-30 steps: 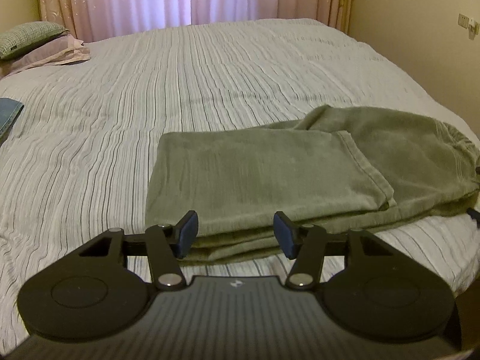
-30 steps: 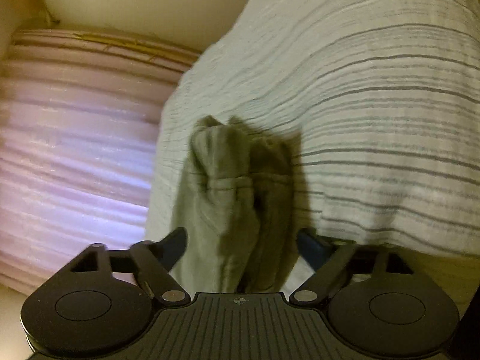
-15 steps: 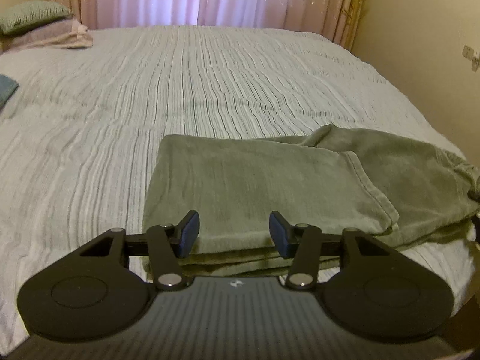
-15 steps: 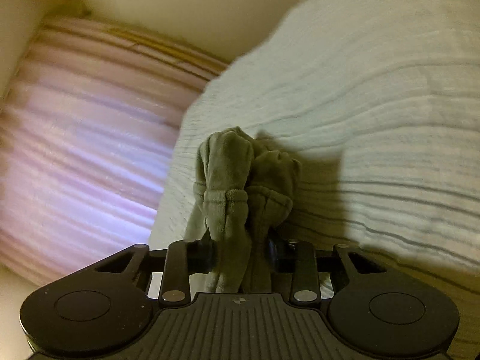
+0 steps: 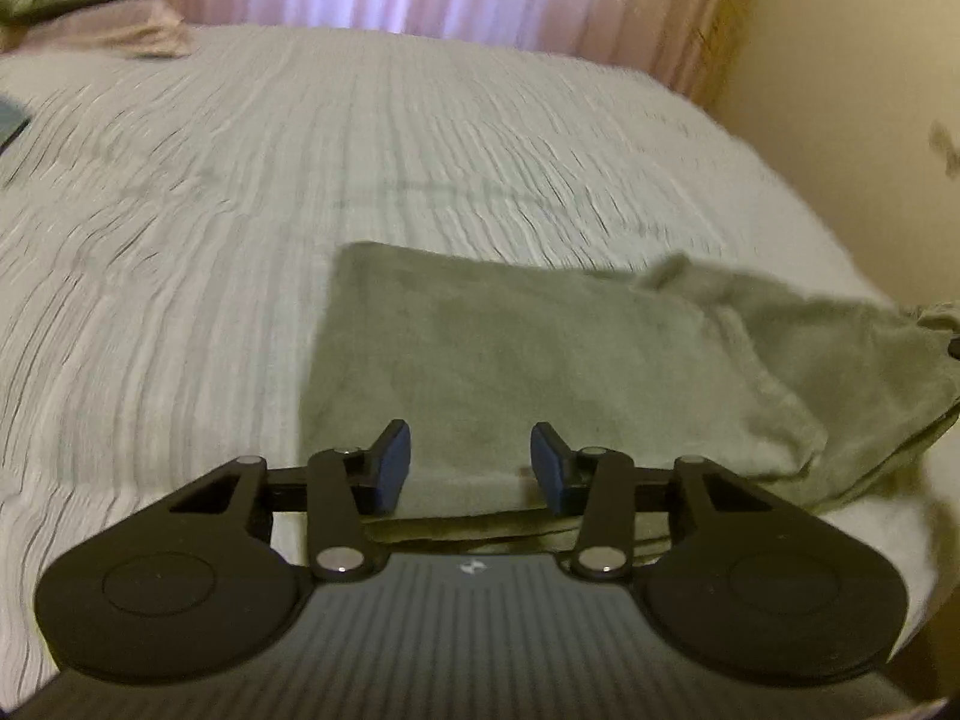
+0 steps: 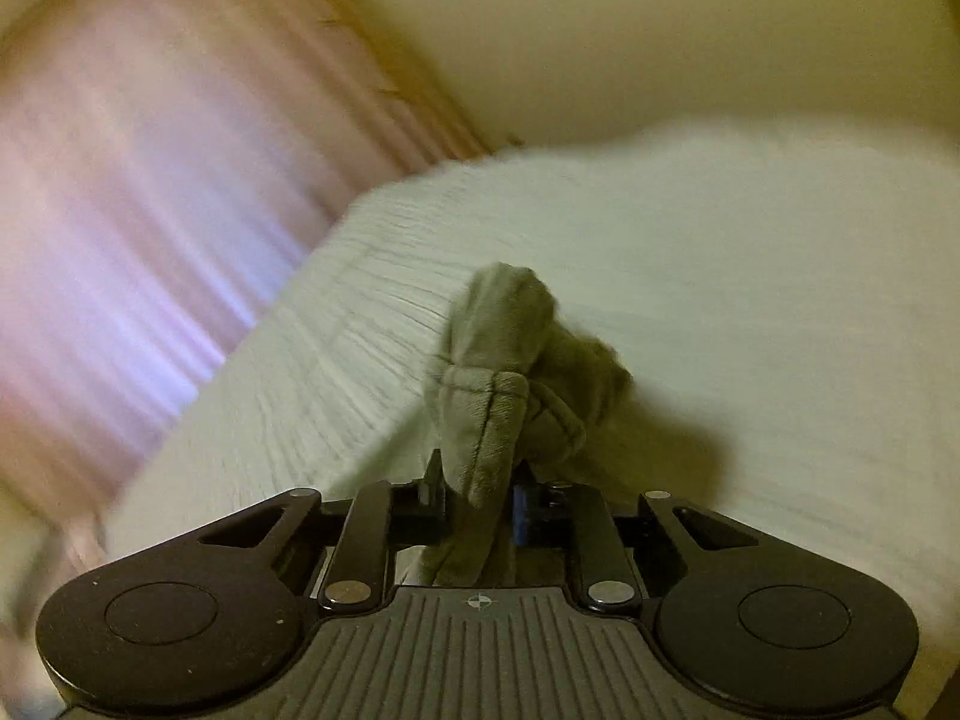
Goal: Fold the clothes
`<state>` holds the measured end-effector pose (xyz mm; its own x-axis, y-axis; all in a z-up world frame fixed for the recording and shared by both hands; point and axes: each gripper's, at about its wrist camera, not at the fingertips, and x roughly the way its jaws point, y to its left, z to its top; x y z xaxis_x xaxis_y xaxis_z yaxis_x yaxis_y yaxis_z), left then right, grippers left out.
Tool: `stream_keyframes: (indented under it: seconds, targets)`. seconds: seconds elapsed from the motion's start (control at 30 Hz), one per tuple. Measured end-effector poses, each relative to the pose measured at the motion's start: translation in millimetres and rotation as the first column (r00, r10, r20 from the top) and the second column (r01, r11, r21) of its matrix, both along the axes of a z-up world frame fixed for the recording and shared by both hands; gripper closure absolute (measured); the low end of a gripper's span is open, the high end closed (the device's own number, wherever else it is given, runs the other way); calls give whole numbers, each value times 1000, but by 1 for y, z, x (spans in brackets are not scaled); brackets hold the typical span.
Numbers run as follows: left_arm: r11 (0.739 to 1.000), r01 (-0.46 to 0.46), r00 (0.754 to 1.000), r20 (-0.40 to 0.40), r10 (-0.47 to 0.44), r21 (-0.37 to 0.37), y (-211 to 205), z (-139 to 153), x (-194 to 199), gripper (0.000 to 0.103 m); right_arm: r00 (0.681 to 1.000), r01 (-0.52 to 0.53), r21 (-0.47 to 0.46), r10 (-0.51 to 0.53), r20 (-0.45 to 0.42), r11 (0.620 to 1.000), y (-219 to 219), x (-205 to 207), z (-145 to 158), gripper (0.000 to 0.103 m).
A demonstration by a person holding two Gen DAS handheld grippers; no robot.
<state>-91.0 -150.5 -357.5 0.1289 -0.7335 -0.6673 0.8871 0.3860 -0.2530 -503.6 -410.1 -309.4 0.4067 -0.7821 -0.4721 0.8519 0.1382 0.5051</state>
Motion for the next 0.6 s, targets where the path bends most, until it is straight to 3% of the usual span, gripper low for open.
stream_keyframes:
  seconds: [0.07,0.13,0.2,0.27,0.37,0.47,0.53,0.57,0.6]
  targets:
    - [999,-44,998,-37,42,-30,14,6,14,65,990,-86,-130,71,-119,988,15,41,31,86]
    - [994,-92,993,-75,88,-56,31,11,30,65,961,-207,-259,146,-235,944,35,88,59,86]
    - [988,-138,986,-107,130,-75,49,14,45,66,910,-354,-361,230,-345,863,66,137,76,86]
    - [979,-182,976,-136,170,-87,66,14,58,66,838,-502,-432,299,-456,749,106,181,76,86]
    - [969,-229,960,-184,210,-88,88,9,73,66,675,-725,-460,394,-624,513,169,237,55,86]
    - [966,-252,947,-224,233,-63,102,-2,82,66,427,-900,-294,523,-737,321,214,275,2,85]
    - [965,-260,939,-245,241,-45,110,-9,85,66,249,-959,-119,559,-791,259,240,289,-47,85]
    - [965,-261,936,-256,243,-38,113,-12,86,66,183,-969,-55,553,-813,239,250,294,-70,85]
    - [964,-263,932,-266,246,-31,115,-15,88,66,184,-970,-69,518,-836,233,256,293,-82,85]
